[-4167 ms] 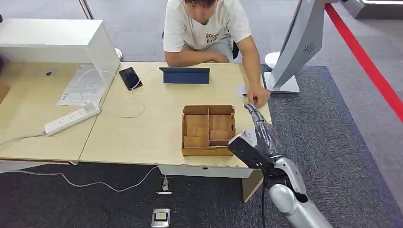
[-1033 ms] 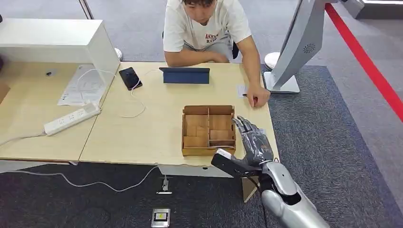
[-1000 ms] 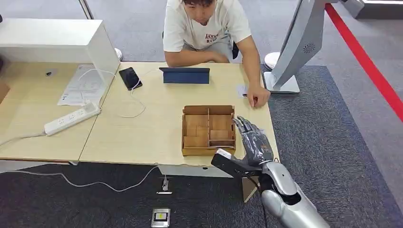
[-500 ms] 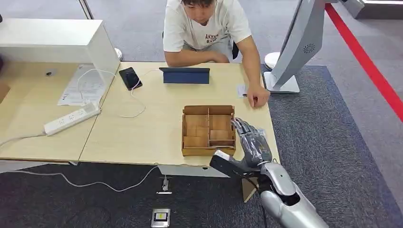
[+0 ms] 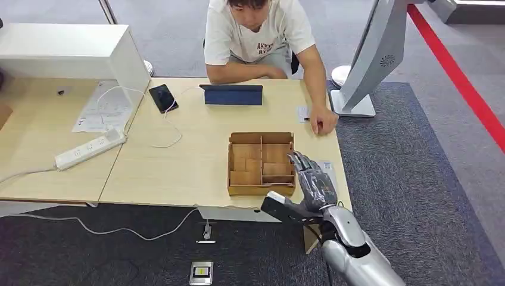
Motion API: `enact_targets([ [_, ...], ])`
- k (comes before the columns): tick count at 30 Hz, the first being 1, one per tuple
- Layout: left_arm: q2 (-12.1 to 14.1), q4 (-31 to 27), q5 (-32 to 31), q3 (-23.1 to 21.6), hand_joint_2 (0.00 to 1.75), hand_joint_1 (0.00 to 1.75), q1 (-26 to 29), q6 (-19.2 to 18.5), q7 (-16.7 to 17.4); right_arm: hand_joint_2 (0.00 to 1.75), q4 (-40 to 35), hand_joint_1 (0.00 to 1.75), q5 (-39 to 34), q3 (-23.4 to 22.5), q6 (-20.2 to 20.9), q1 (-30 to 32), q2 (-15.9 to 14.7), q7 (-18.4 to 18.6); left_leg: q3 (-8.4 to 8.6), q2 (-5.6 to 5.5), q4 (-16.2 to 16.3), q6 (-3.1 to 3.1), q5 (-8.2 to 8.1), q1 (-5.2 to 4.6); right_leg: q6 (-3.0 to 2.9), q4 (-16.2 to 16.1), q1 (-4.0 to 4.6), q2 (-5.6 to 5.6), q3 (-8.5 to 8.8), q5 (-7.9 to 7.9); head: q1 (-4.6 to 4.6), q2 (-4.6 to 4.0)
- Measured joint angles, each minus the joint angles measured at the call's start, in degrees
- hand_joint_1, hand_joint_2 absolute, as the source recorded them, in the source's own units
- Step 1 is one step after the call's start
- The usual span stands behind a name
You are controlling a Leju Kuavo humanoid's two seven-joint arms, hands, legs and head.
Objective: Pass the card to the sensor for recognition and then transmit it.
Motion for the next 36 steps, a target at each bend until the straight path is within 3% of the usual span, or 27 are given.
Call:
enact_targets([
  [13,0.02,0.00,0.02,0.00,0.00,0.00,0.01,-0.07,0.00,1.75,2.60,0.00,0.02,0.00,-0.26,-0.60,0.79,-0.35,0.00,0.00,0.00,0.00,0.00,0.00,0.00,0.00,0.00,0.00,0.00,0.00,0.02,0.00],
  [25,0.17,0.00,-0.20,-0.02,0.00,0.00,-0.05,-0.37,-0.35,1.75,9.29,0.00,0.61,-0.24,-6.23,-3.05,3.08,-3.98,0.01,0.00,0.00,0.00,0.00,0.00,0.00,0.01,0.00,0.00,0.00,0.00,0.00,0.00],
  [36,0.31,0.00,-0.20,-0.04,0.00,0.00,-0.04,-0.42,-0.37,1.75,13.16,0.00,0.63,-0.28,-6.51,-3.55,4.26,-4.09,0.01,0.00,0.00,0.00,0.00,0.00,0.00,0.00,0.00,0.00,-0.01,0.00,0.02,0.00],
])
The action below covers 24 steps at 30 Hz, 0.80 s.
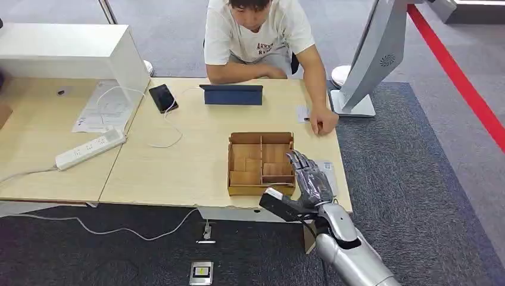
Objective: Pass the card to the sensor for recognition and then transmit it.
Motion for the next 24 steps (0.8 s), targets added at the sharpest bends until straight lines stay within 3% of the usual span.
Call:
enact_targets([
  [18,0.00,0.00,0.02,0.00,0.00,0.00,-0.01,0.02,0.37,1.75,4.37,0.00,0.26,-0.09,-1.33,-1.37,1.55,-1.46,0.00,0.00,0.00,0.00,0.00,0.00,0.00,0.00,0.00,0.00,0.00,0.00,0.00,0.00],
  [24,0.00,0.00,-0.02,-0.04,0.00,0.00,0.00,0.00,0.07,1.75,5.22,0.00,0.39,-0.09,-0.92,-1.79,2.56,-3.61,0.00,0.01,0.00,0.00,0.00,0.00,0.00,0.01,0.00,0.00,0.00,0.00,-0.02,0.00],
])
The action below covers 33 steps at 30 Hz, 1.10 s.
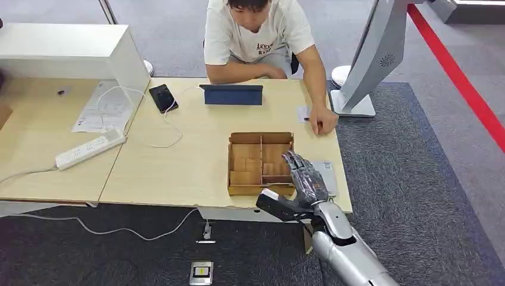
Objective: Pass the card to the sensor for recognition and then transmit it.
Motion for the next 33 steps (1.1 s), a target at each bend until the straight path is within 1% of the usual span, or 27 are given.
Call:
enact_targets([
  [8,0.00,0.00,0.02,-0.04,0.00,0.00,-0.01,0.00,-0.07,1.75,0.88,0.00,0.07,0.13,0.48,-1.01,1.97,-1.66,0.00,-0.01,0.00,0.00,0.00,0.01,0.00,0.00,0.01,0.00,0.00,0.00,0.02,0.00],
  [13,0.00,0.00,0.13,-0.04,0.00,0.00,-0.01,-0.13,-0.04,1.75,2.14,0.00,0.02,0.20,0.48,-1.52,3.04,-2.05,0.00,0.00,0.00,0.00,0.00,0.00,0.00,0.00,0.00,0.00,0.00,0.00,0.02,0.00],
  [20,0.00,0.00,0.37,-0.04,0.00,0.00,-0.01,-0.09,0.04,1.75,3.26,0.00,-0.39,0.26,0.48,-1.97,3.65,-3.00,0.00,0.00,0.00,0.00,0.00,0.00,0.00,0.00,0.00,0.00,0.00,0.00,0.02,0.00],
  [23,-0.04,0.00,0.63,-0.04,0.00,0.00,0.00,-0.02,0.89,1.75,3.78,0.00,-0.50,0.35,0.57,-2.31,4.04,-3.39,0.00,0.00,0.00,0.00,0.00,0.00,0.00,0.00,0.01,0.00,0.00,0.00,0.02,0.00],
  [33,-0.09,0.00,0.72,-0.04,0.00,0.00,0.01,-0.02,1.09,1.75,4.92,0.00,-0.55,0.52,0.70,-2.93,4.57,-3.50,0.00,0.00,0.00,0.00,0.00,0.00,0.00,0.00,0.00,0.00,0.00,0.00,0.02,0.00],
])
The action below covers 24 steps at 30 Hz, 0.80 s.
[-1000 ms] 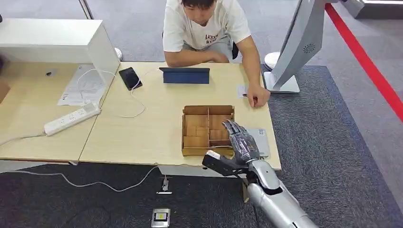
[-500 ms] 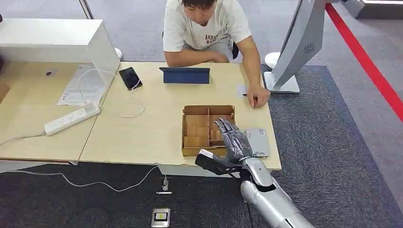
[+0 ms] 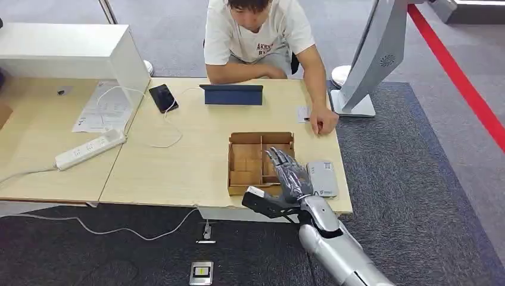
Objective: Pass the card to the sensor for recognition and then transmit it.
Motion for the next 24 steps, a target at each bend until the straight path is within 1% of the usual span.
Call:
enact_targets([
  [24,0.00,0.00,0.00,0.00,0.00,0.00,0.00,0.00,0.00,1.75,0.72,0.00,0.00,0.33,0.00,-0.30,0.15,0.00,0.00,0.00,0.00,0.00,0.00,0.00,0.00,0.00,0.00,0.00,0.00,0.00,0.00,0.00],
])
